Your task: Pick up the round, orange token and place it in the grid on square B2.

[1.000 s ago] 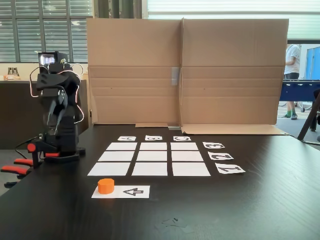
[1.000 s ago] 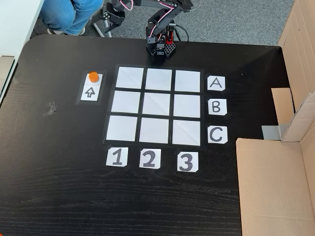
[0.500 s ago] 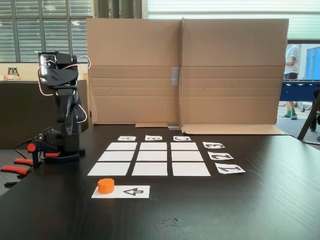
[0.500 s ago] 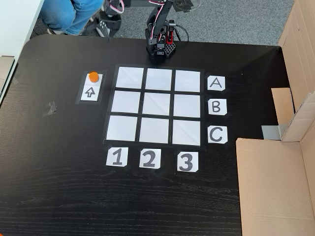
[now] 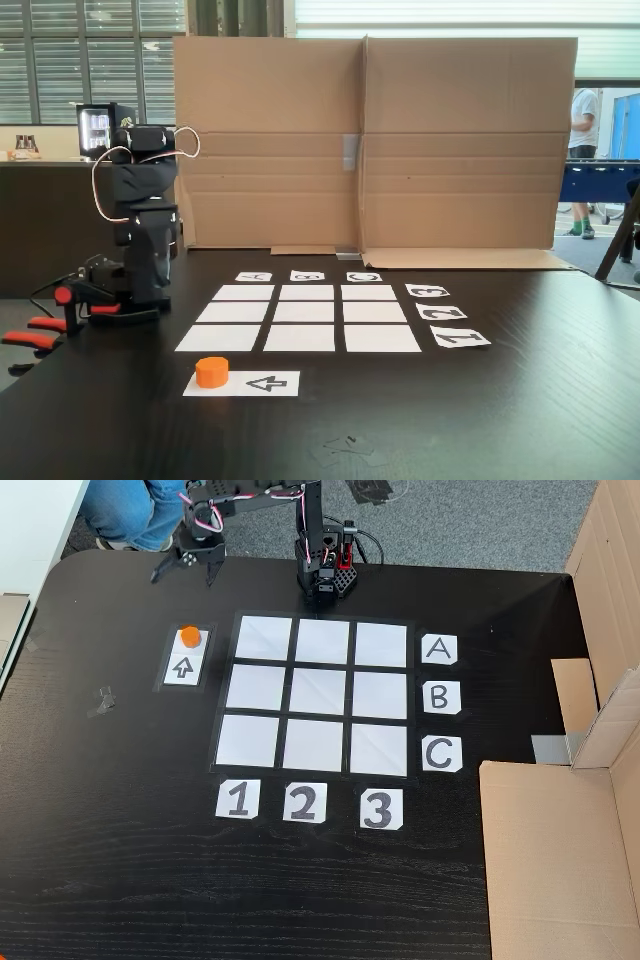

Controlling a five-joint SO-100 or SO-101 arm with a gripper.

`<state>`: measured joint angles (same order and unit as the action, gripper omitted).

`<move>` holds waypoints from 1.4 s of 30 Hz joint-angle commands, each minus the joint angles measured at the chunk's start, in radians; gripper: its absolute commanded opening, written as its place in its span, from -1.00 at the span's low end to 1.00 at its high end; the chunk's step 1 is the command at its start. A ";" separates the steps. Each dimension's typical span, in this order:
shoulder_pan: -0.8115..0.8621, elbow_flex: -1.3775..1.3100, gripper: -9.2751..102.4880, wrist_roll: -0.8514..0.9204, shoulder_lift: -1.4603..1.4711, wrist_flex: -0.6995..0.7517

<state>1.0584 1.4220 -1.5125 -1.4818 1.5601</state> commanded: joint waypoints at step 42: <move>-0.160 -0.410 0.15 0.130 0.522 -0.006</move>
<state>0.9035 1.0630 -1.3652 -0.9618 1.5585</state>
